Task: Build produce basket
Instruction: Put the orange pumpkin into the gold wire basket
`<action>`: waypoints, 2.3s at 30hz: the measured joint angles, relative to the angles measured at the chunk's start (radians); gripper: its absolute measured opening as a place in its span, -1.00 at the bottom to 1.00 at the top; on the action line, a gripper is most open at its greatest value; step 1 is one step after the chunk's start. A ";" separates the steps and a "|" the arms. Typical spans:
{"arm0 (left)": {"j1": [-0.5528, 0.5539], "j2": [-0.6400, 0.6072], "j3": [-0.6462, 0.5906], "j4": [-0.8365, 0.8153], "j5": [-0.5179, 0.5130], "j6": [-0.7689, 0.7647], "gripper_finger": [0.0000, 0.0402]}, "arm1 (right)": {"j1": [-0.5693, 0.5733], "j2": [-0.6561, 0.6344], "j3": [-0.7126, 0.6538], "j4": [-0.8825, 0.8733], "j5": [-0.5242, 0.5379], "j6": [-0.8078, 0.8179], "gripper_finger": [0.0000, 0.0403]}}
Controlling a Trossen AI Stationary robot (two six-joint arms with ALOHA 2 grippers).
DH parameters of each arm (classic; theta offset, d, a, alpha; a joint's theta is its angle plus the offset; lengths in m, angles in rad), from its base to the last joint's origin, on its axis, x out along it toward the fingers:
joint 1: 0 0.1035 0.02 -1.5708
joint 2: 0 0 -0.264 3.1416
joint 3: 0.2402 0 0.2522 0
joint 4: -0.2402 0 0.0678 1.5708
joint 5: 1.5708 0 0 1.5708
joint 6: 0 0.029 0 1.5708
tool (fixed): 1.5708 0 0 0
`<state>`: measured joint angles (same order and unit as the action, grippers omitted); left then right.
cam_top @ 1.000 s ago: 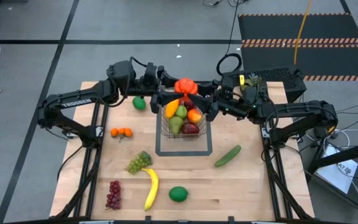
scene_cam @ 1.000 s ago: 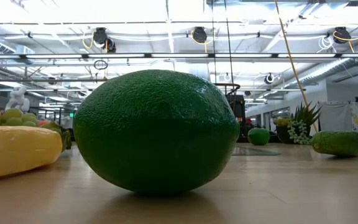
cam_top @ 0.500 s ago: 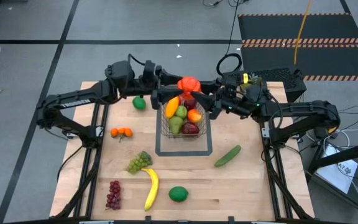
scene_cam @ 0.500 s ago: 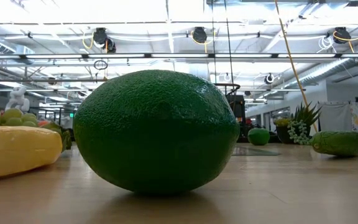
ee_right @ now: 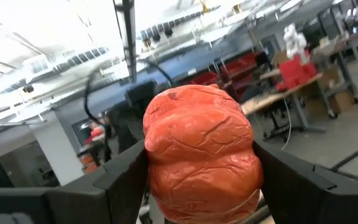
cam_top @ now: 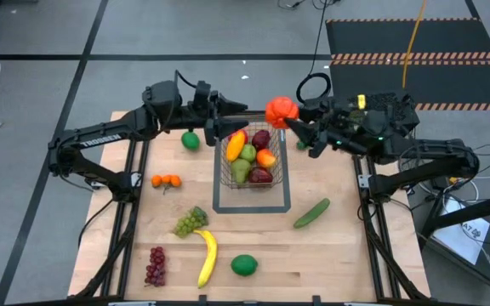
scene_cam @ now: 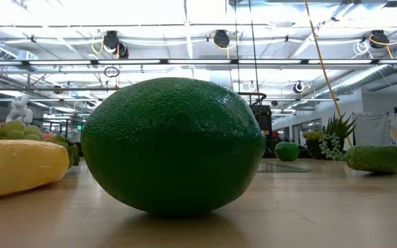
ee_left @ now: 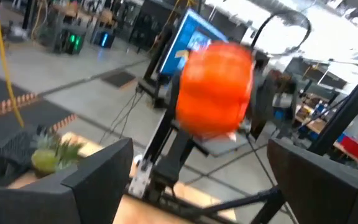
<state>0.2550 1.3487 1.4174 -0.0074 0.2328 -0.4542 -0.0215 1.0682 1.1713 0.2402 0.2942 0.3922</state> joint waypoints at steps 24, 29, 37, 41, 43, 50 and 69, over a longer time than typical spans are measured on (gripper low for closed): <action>0.000 0.000 0.000 -0.202 0.002 -0.023 0.38 | 0.000 -0.313 0.000 -0.006 0.050 -0.464 0.30; 0.000 0.000 0.000 -0.202 0.001 -0.022 0.31 | 0.000 -0.318 0.000 -0.006 0.049 -0.677 0.30; -0.001 0.000 0.000 -0.202 -0.002 0.008 0.23 | 0.000 -0.313 0.000 -0.007 0.046 -0.920 0.30; -0.001 0.001 0.000 -0.203 -0.020 0.007 0.23 | 0.000 -0.313 0.000 -0.006 0.047 -0.928 0.30; -0.001 0.001 0.000 -0.203 -0.024 0.013 0.23 | 0.000 -0.313 0.000 -0.006 0.047 -0.924 0.30; -0.001 0.001 0.000 -0.203 -0.054 0.040 0.22 | 0.001 -0.313 0.000 -0.006 0.063 -0.716 0.30; -0.001 0.002 0.000 -0.203 -0.061 0.067 0.24 | 0.001 -0.290 0.000 -0.005 0.237 -0.050 0.31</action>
<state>0.2543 1.3502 1.4174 -0.2100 0.1719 -0.3870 -0.0208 0.7777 1.1713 0.2348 0.5315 0.3421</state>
